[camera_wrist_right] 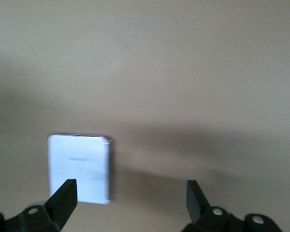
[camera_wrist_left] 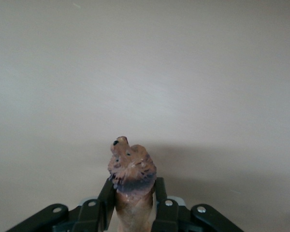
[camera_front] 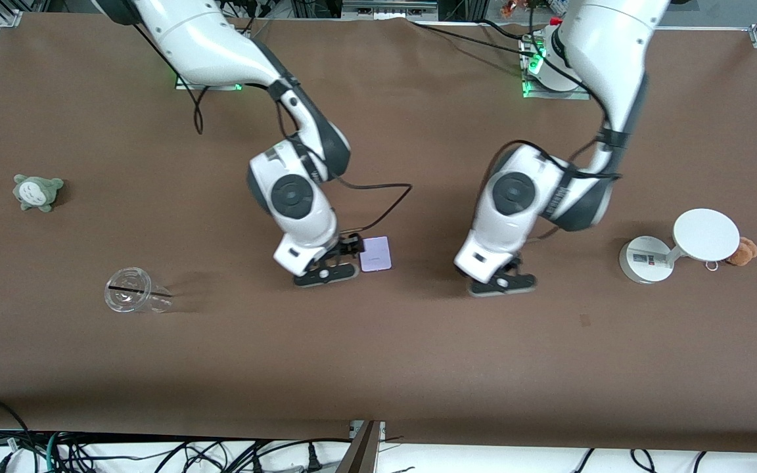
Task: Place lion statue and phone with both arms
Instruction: 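Carry the lion with the left gripper toward the white cylinder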
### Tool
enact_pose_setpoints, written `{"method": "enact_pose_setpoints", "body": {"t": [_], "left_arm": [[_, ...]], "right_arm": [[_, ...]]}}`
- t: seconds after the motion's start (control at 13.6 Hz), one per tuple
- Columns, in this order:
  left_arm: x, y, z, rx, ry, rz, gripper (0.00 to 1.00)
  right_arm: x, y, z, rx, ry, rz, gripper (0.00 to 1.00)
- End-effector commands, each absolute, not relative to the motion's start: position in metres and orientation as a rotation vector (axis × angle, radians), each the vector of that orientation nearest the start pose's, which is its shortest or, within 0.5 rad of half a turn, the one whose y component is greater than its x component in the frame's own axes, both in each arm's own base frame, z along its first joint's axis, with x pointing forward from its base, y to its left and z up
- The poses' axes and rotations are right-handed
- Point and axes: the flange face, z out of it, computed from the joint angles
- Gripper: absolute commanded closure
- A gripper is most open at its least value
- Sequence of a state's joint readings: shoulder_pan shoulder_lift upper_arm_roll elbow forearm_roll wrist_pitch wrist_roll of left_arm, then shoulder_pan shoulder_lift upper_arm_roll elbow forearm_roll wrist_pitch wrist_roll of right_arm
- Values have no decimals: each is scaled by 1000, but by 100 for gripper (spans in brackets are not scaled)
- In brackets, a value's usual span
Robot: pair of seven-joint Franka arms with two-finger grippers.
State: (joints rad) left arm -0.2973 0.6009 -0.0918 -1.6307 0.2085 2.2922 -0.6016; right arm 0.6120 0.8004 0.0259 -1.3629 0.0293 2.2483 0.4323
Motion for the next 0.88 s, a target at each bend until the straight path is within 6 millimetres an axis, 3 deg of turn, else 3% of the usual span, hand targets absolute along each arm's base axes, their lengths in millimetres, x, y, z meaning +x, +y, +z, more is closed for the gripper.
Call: {"method": "enact_pose_setpoints", "body": {"t": [0.0,0.15,0.29,0.51,0.81], "left_arm": [[660,-178,272,-3051,-54,-128,100],[662,-126,277,-3043,-31,-114,100],[651,-84,274,-3083,-78,-57,100],[631,-37,262,-3108,-197,-62,100],[601,-3,247,-3098,-204,-52,100]], "right_arm": [[581,476,219,-3023,-279,-137,0],[573,488,204,-3010,-312,-161,0],[563,502,186,-2995,-354,-193,0],[553,510,166,-3013,-468,-253,0],[555,509,167,-3024,-517,-276,0]]}}
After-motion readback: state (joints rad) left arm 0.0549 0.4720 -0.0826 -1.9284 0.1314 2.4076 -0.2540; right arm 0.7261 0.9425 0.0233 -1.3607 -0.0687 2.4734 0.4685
